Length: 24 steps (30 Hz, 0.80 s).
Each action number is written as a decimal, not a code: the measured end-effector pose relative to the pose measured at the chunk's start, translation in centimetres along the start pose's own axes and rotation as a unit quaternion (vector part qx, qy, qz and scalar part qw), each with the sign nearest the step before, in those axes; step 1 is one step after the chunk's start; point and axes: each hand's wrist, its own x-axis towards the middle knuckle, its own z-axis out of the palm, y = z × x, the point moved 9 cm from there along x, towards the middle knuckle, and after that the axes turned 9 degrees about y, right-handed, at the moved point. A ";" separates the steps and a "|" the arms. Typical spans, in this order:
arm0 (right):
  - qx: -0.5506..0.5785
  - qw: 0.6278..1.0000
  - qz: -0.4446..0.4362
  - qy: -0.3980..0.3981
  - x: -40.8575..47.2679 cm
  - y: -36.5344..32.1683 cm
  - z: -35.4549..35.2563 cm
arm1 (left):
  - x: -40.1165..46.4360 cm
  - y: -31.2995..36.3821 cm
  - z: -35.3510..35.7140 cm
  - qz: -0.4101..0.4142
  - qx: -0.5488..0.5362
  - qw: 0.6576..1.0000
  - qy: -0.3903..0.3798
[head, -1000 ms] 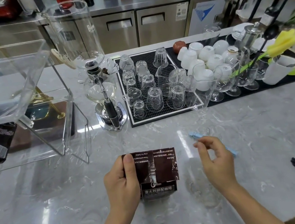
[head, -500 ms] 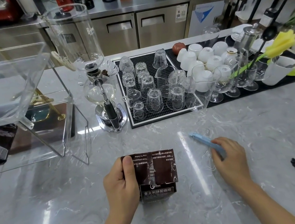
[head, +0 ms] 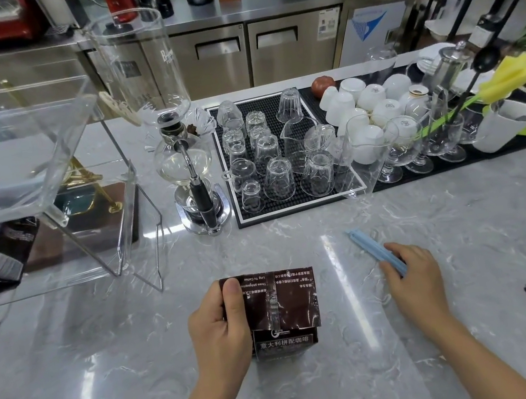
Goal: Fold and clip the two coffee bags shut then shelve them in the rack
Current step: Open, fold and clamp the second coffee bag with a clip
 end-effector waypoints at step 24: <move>0.341 0.933 -0.012 -0.113 -3.0 -14.7 -4.3 | -0.1 -0.2 -0.2 0.011 -0.001 1.000 0.006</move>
